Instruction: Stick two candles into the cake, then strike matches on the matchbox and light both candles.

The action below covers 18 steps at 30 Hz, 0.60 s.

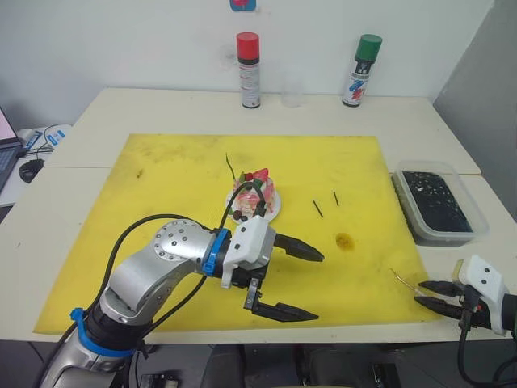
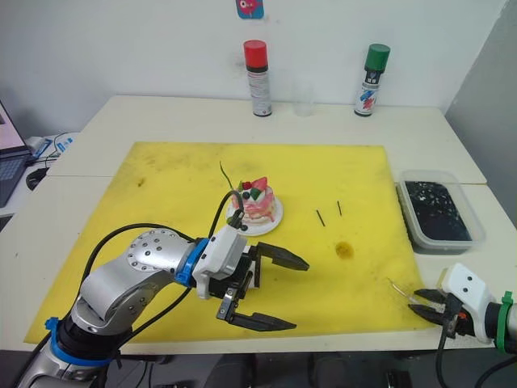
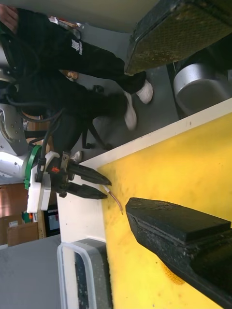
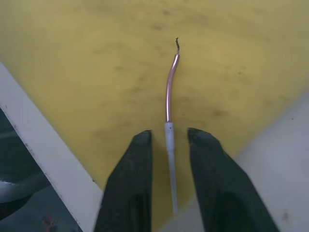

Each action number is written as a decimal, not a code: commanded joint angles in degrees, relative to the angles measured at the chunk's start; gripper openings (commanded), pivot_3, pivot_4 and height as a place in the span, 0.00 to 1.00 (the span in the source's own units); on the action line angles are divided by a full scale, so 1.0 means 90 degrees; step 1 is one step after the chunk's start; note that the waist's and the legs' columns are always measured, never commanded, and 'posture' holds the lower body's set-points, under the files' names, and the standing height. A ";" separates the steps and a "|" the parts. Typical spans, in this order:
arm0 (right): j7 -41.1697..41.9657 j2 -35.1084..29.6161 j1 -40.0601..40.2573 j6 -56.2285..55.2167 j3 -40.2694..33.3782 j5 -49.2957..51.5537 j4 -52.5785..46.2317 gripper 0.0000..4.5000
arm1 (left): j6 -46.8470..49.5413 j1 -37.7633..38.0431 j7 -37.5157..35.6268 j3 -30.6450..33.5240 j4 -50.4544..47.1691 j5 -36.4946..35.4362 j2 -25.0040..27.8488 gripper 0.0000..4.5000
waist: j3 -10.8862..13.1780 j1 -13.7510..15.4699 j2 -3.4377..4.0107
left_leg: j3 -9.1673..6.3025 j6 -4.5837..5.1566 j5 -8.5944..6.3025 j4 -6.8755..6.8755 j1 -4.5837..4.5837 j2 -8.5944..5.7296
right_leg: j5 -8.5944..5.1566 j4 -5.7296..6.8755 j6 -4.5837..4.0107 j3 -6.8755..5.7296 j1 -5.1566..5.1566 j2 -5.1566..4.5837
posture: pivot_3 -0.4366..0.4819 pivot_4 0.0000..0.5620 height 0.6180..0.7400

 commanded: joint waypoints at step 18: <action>-0.0521 -0.2590 -0.1947 0.4471 0.1156 0.0716 -0.2027 0.53 | -0.1570 0.0034 -0.0042 -0.0678 0.0019 0.1391 -0.0246 1.00 | -0.0002 0.0005 0.0013 | 0.0003 0.0000 0.0000 0.0001 0.0004 -0.0003 | 0.0003 -0.0006 0.0003 0.0005 0.0005 -0.0005 | 0.48 0.27 1.00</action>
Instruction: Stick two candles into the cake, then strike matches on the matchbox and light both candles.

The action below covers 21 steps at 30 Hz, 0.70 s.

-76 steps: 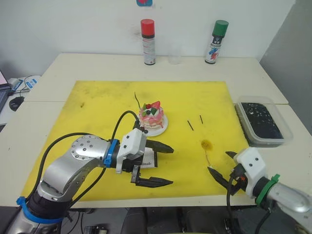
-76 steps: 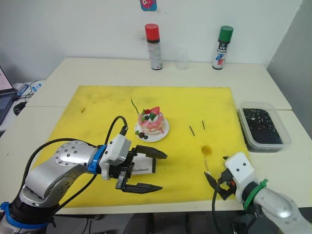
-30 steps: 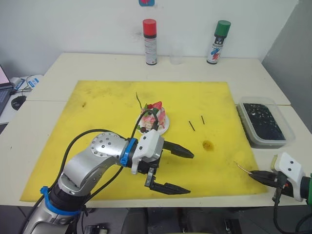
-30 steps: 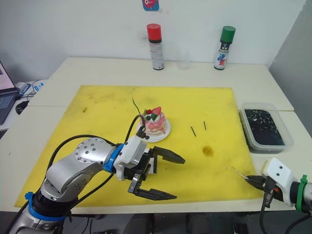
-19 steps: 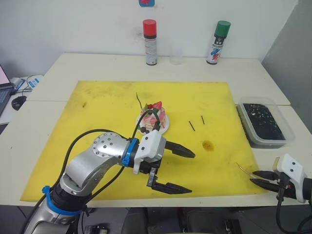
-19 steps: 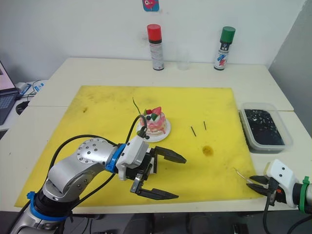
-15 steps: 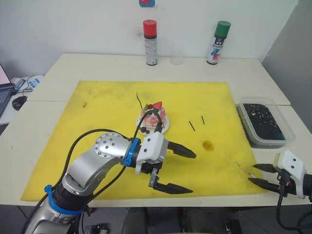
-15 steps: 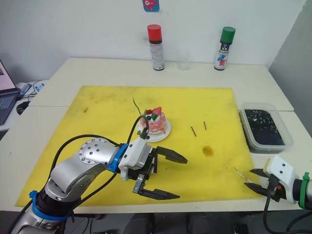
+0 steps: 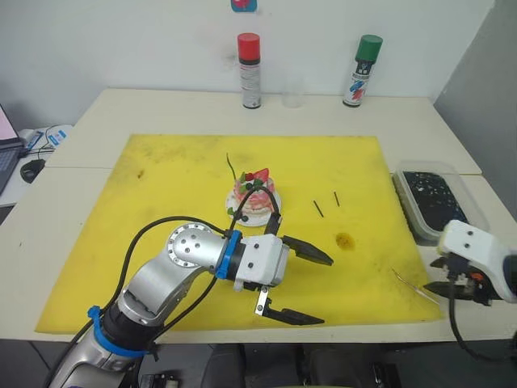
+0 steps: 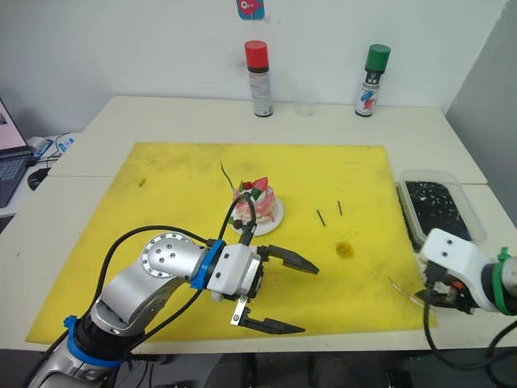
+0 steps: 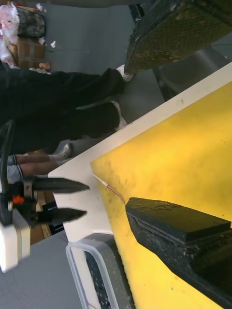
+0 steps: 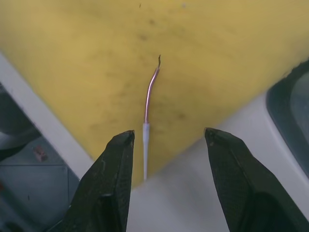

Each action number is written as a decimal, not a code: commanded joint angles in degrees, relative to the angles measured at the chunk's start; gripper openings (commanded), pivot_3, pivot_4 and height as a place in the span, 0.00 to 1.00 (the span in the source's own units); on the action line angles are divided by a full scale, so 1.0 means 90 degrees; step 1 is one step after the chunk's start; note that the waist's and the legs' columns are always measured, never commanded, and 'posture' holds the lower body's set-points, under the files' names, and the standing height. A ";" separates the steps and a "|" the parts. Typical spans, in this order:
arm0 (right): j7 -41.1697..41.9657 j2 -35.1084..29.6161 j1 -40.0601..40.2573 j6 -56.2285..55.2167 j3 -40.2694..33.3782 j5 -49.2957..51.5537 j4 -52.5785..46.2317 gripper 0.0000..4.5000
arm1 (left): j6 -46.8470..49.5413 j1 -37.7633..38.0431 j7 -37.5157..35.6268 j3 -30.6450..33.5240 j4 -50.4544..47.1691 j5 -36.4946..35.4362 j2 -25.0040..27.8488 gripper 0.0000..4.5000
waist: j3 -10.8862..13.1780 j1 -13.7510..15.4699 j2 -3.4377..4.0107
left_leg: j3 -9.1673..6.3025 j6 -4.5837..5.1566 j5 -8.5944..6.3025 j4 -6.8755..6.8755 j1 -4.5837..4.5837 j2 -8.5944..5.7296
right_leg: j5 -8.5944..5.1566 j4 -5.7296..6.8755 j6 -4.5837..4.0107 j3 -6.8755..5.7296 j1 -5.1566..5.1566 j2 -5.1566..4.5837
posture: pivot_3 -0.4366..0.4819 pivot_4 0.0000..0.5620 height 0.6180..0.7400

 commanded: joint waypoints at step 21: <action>-0.0211 -0.0247 -0.0619 -0.0295 0.1685 -0.0400 0.0777 0.53 | -0.0530 0.0185 0.0201 -0.0106 0.0056 0.0568 -0.0141 1.00 | 0.0000 0.0006 0.0001 | 0.0001 0.0001 -0.0001 0.0001 -0.0007 0.0004 | 0.0000 0.0001 0.0002 -0.0003 -0.0008 0.0001 | 0.48 0.27 1.00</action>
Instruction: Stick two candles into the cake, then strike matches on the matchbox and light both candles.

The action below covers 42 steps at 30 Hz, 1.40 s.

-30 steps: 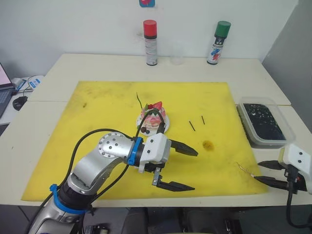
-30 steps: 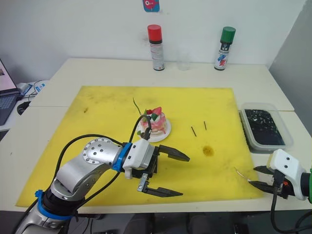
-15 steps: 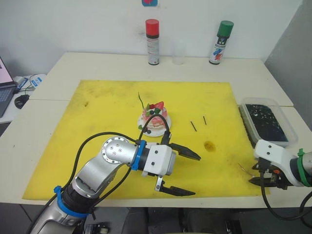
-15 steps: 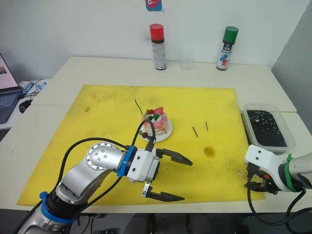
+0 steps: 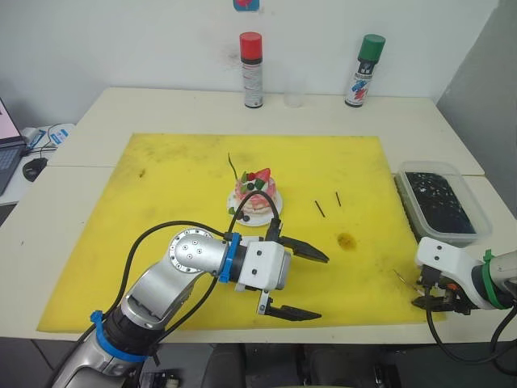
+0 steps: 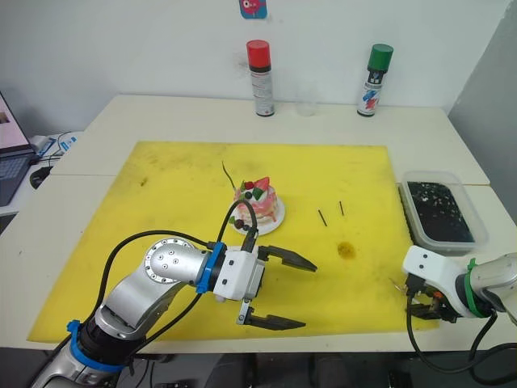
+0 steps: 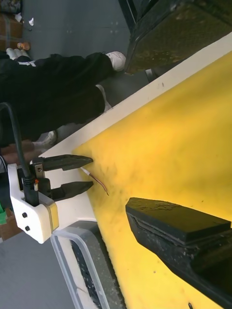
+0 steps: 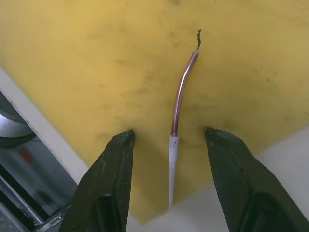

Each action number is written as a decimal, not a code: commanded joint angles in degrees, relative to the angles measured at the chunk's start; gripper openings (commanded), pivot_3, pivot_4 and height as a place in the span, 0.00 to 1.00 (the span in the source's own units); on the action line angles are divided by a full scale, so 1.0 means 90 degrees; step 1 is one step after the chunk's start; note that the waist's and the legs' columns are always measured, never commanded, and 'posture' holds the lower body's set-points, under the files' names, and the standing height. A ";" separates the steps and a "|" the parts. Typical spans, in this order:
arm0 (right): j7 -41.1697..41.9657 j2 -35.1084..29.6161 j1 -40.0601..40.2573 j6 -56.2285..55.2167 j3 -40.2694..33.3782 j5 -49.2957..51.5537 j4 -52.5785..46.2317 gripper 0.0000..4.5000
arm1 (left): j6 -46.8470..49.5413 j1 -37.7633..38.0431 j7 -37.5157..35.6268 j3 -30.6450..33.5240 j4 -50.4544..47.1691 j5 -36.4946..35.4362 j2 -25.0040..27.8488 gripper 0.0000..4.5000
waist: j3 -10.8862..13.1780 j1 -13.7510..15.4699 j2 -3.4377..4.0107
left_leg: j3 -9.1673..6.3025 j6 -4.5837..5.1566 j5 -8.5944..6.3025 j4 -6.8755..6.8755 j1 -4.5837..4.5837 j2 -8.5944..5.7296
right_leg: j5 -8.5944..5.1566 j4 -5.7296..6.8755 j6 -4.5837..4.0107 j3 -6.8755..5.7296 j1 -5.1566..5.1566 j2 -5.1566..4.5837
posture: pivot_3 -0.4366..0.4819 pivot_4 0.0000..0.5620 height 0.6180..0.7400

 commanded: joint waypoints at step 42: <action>-0.2482 0.7734 -0.3737 -0.6031 0.1295 -0.1002 0.3784 0.01 | 0.2842 0.1156 0.2868 0.4163 -0.0798 -0.2298 0.0697 1.00 | 0.0012 -0.0020 -0.0009 | 0.0002 -0.0003 0.0002 -0.0009 -0.0014 0.0011 | 0.0026 0.0022 -0.0037 -0.0003 -0.0033 0.0007 | 0.48 0.27 1.00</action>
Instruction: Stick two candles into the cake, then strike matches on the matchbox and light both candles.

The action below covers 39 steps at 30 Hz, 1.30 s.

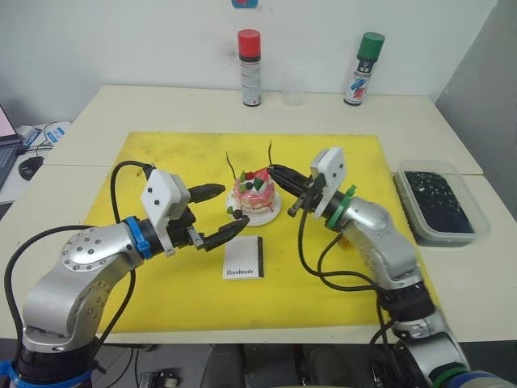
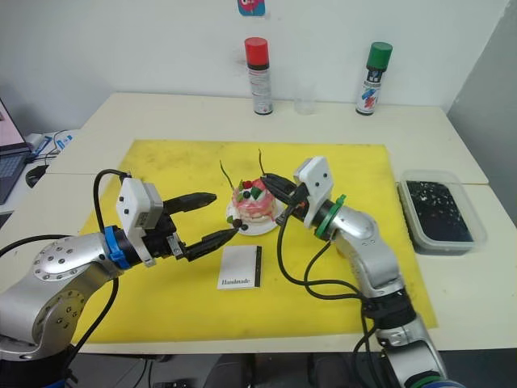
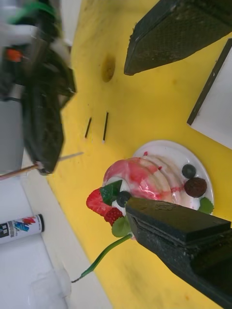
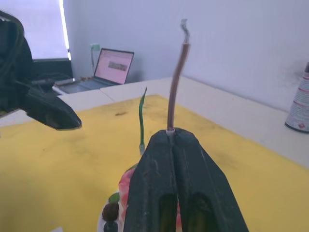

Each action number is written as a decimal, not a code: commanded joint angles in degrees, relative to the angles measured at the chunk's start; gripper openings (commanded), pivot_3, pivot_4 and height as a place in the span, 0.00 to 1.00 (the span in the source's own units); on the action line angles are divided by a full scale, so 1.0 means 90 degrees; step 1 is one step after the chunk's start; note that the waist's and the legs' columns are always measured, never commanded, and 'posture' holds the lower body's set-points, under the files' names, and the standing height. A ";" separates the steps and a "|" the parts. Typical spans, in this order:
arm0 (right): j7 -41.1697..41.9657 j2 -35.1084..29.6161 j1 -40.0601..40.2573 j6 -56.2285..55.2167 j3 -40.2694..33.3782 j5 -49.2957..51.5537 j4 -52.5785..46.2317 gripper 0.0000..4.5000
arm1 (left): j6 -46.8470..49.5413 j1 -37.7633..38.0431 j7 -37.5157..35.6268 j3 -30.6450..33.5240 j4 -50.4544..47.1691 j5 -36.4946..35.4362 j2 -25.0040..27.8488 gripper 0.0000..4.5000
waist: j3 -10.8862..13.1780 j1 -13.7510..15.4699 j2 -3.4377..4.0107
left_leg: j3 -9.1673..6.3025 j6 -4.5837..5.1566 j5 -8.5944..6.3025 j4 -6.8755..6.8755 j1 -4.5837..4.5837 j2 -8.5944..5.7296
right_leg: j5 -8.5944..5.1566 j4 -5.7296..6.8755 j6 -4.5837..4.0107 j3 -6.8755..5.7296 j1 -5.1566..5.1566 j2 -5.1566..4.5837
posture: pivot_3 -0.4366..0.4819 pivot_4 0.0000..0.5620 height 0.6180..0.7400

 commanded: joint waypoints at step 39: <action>-0.0541 0.1274 0.0095 -0.2594 -0.0182 -0.0656 0.1935 0.01 | 0.0139 -0.0227 0.0016 -0.0120 0.0021 -0.0406 0.0308 1.00 | 0.0001 -0.0007 0.0002 | -0.0002 -0.0002 0.0001 0.0001 0.0009 0.0000 | -0.0010 0.0045 -0.0021 0.0002 -0.0012 0.0000 | 0.48 0.27 1.00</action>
